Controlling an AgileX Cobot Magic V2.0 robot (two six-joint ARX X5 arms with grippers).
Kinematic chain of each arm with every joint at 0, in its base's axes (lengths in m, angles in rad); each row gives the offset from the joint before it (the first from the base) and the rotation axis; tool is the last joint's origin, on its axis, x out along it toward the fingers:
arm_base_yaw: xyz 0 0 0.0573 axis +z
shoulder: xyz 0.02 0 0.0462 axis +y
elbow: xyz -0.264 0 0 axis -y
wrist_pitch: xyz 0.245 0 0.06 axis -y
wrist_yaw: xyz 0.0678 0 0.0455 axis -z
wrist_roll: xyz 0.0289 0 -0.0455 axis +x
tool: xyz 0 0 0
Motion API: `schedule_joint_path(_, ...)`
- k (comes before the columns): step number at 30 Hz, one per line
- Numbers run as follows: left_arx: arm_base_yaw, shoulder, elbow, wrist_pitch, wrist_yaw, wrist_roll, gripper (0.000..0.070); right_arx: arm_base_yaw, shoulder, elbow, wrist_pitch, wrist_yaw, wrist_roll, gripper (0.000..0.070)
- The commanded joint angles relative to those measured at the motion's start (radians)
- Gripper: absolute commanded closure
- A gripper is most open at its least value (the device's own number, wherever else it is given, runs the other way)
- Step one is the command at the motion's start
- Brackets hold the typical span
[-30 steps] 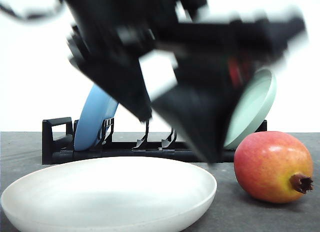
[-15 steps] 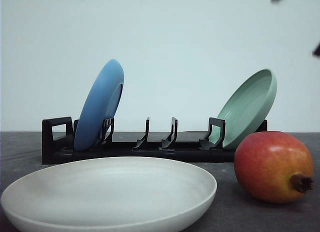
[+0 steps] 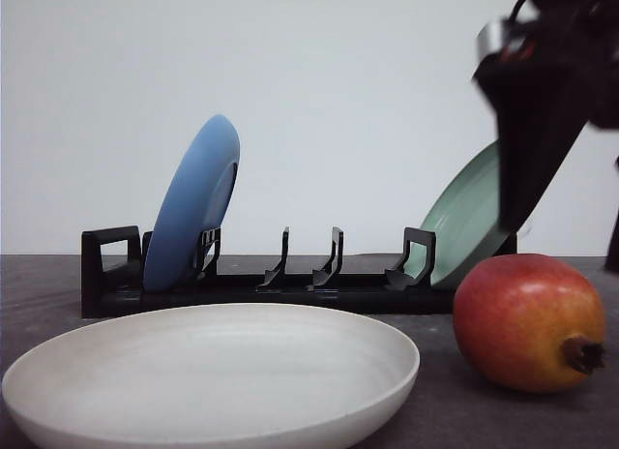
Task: Place pomegranate in white plate
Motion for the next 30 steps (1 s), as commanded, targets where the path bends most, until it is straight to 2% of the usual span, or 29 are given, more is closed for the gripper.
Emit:
schedule_joint_path(1,-0.014,-0.017,0.013,-0.005,-0.001,-0.003,0.0142,0.012,0.037,0.015,0.027,0.004,0.009,0.0000)
schedule_joint_path(17,-0.014,-0.157,0.013,-0.028,-0.004,-0.003,0.0143,0.059,0.246,0.015,0.139,0.004,0.005,0.0000)
schedule_joint_path(18,-0.014,-0.159,0.013,-0.028,-0.004,-0.003,0.0143,0.061,0.247,0.015,0.139,0.004,0.006,0.0011)
schedule_joint_path(20,-0.014,-0.159,0.013,-0.028,-0.004,-0.003,0.0143,0.063,0.247,0.015,0.139,0.003,0.006,0.0128)
schedule_joint_path(22,-0.014,-0.159,0.013,-0.028,-0.004,-0.003,0.0143,0.063,0.247,0.015,0.135,0.004,0.006,0.0204)
schedule_joint_path(26,-0.014,-0.159,0.013,-0.028,-0.005,-0.002,0.0143,0.066,0.247,0.040,0.113,0.006,0.006,0.0218)
schedule_joint_path(30,-0.014,-0.159,0.013,-0.028,-0.008,0.003,0.0143,0.106,0.248,0.138,0.038,0.025,0.015,0.0218)
